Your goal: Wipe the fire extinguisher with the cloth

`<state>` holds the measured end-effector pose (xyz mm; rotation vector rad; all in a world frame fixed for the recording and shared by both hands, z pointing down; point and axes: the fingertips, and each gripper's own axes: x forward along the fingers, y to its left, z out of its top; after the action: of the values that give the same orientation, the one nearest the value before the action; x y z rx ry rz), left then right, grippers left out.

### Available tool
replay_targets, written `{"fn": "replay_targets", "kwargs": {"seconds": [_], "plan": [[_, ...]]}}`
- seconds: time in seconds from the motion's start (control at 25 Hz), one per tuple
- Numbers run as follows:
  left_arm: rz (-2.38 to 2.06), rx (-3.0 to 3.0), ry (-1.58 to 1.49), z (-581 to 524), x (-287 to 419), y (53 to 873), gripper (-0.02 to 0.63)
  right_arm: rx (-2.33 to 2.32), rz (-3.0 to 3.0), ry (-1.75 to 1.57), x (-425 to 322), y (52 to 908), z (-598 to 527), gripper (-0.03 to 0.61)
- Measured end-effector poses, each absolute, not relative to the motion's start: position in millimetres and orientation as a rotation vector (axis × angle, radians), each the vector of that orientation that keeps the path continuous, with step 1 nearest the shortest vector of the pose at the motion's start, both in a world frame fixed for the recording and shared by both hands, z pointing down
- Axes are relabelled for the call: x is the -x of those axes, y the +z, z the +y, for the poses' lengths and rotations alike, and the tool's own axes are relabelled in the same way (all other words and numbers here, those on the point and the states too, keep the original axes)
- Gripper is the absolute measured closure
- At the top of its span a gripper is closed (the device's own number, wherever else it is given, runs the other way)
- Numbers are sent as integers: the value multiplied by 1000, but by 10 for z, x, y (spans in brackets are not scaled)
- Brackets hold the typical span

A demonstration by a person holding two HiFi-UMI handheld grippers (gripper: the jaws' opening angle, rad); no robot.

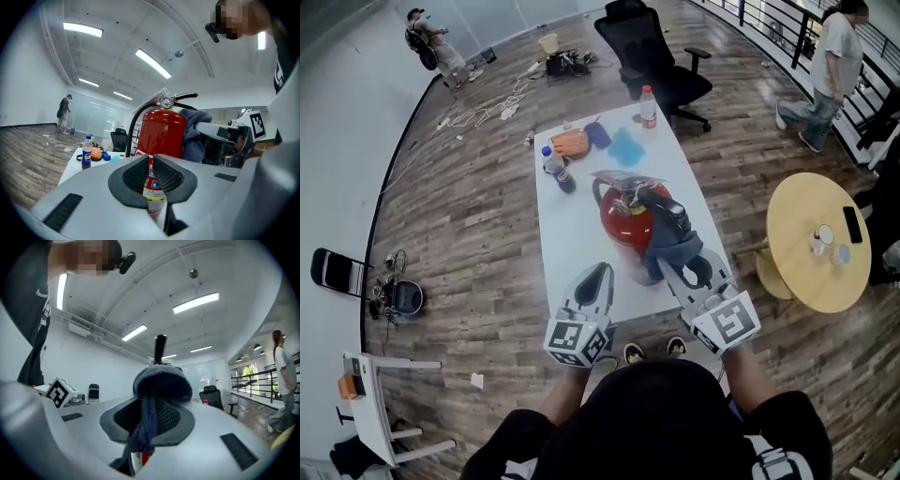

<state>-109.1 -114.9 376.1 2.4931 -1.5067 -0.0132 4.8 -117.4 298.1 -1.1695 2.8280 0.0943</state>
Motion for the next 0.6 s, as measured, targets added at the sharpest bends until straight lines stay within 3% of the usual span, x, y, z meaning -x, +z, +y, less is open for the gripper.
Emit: {"fn": "replay_targets", "kwargs": {"seconds": [0.16, 0.32, 0.6], "plan": [[-1509, -2492, 6, -1126, 1089, 3758, 568, 1228, 2745, -107, -443, 3088, -1503, 508], [-1508, -2492, 23, -1140, 1047, 3772, 568, 1166, 2778, -64, -392, 3244, -1534, 508], [-1496, -2490, 73, -1106, 995, 3850, 568, 1265, 2850, -499, -408, 5044, -1652, 508]]}}
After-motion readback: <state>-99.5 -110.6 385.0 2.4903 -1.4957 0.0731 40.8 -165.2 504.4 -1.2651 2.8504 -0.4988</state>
